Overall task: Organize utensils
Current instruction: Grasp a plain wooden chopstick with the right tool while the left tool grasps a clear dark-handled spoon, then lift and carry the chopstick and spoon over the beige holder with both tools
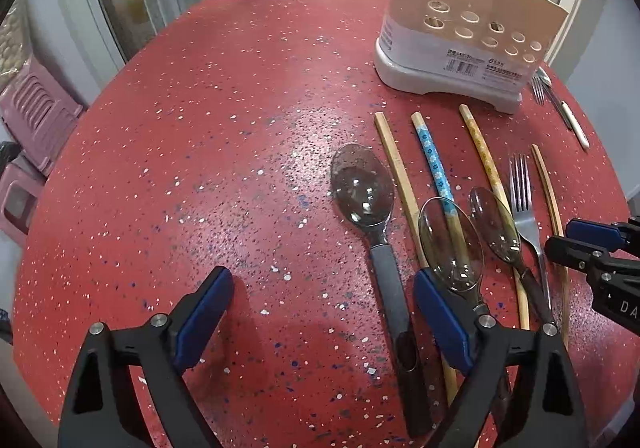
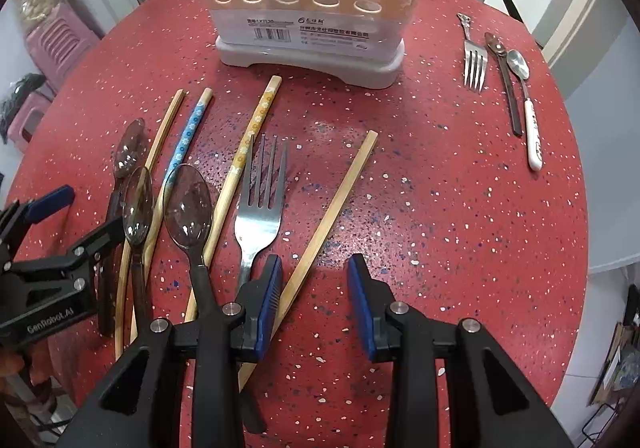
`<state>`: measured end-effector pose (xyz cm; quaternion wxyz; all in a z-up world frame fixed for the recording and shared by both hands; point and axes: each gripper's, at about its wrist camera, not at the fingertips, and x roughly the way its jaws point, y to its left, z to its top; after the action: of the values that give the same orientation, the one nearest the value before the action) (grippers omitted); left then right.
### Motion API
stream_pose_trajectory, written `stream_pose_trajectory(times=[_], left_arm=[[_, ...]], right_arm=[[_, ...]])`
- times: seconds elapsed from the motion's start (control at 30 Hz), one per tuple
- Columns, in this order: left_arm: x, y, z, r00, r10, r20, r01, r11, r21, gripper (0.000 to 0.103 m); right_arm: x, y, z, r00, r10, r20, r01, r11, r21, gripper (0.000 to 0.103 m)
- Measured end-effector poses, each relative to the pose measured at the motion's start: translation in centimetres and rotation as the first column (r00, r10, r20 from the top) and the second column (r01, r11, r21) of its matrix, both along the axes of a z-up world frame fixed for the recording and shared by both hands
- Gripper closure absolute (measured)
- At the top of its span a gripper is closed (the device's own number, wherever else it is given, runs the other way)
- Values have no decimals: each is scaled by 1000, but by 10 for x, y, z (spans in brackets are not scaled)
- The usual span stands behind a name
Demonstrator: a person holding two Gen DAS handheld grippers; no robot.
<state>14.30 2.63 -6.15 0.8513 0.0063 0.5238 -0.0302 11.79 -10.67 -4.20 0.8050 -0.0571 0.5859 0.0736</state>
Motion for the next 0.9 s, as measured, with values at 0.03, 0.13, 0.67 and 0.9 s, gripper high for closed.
stream_pose_trajectory(times=[0.03, 0.13, 0.67, 0.9], left_arm=[[1, -1, 1, 1000, -6, 1, 6, 1000, 1, 0], [7, -12, 5, 999, -33, -11, 33, 999, 5, 10], [-3, -33, 19, 992, -115, 44, 118, 990, -72, 67], [-32, -11, 46, 983, -63, 172, 91, 983, -158, 67]], right_arm=[[-3, -4, 0, 1000, 4, 1, -4, 1000, -1, 66], [-9, -5, 3, 1000, 15, 2, -15, 1000, -3, 68], [-19, -48, 2, 1000, 10, 17, -13, 981, 196, 97], [-37, -72, 24, 992, 23, 122, -61, 948, 313, 97]])
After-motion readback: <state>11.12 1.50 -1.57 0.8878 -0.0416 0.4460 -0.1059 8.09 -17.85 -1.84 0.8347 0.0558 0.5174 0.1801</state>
